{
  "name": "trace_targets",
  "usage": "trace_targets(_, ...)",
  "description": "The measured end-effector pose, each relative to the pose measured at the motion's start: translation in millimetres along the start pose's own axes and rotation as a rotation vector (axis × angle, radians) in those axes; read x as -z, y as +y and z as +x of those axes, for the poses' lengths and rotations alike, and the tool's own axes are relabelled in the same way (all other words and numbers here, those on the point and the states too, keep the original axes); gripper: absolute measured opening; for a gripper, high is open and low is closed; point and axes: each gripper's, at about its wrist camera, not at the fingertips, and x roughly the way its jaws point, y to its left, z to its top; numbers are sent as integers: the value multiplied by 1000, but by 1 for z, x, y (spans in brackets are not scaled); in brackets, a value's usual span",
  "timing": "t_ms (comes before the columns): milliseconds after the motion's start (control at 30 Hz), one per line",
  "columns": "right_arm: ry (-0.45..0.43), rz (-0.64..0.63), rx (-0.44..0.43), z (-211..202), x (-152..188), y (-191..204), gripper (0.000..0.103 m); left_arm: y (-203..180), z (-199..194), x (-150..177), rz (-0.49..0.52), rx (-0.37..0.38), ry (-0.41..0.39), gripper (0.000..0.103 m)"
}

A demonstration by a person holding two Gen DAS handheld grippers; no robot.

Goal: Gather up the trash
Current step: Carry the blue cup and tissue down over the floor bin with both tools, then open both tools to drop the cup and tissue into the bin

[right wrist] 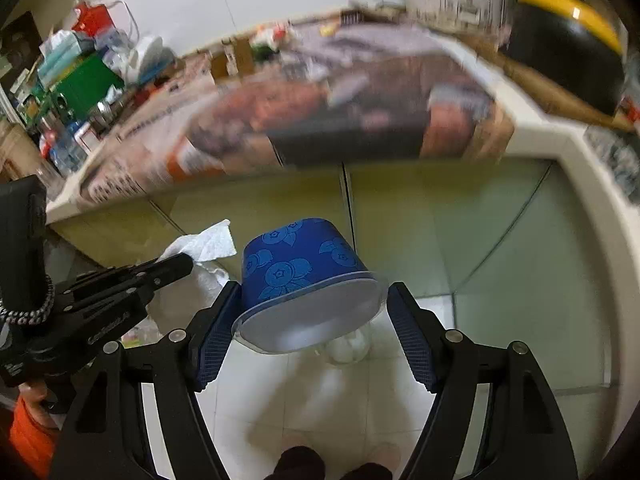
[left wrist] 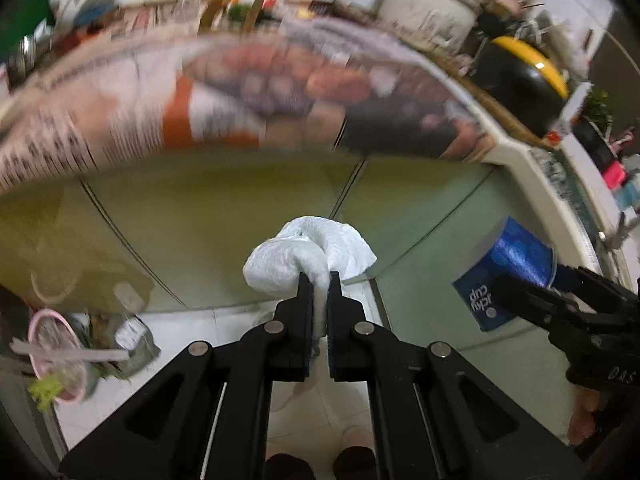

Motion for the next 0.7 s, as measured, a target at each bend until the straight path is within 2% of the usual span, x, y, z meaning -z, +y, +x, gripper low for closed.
trace_targets(267,66,-22,-16,121,49,-50,71,24,128,62,-42,-34,14,4)
trace_targets(500,134,-33,-3,241,112,-84,71,64,260,135,-58,-25,120,4)
trace_targets(700,217,-24,-77,339,164,-95,71,92,348,185,-39,-3,207,4)
